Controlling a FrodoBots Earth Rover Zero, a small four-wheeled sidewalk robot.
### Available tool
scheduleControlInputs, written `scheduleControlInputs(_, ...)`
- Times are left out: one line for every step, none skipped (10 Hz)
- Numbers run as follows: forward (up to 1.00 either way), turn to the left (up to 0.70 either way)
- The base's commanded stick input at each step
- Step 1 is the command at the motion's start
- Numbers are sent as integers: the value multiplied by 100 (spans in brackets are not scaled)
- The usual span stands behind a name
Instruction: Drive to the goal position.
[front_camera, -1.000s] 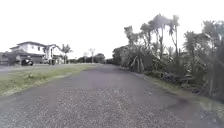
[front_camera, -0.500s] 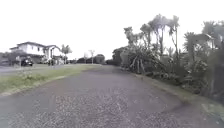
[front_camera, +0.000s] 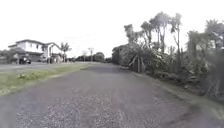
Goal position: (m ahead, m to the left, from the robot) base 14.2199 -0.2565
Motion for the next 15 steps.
scheduleControlInputs(70, 0)
scheduleControlInputs(70, 1)
scheduleControlInputs(70, 5)
scheduleControlInputs(70, 26)
scheduleControlInputs(70, 35)
scheduleControlInputs(70, 31)
scheduleControlInputs(70, 6)
scheduleControlInputs(70, 2)
scheduleControlInputs(70, 2)
scheduleControlInputs(70, 2)
scheduleControlInputs(70, 2)
scheduleControlInputs(70, 2)
scheduleControlInputs(70, 0)
scheduleControlInputs(70, 2)
scheduleControlInputs(70, 2)
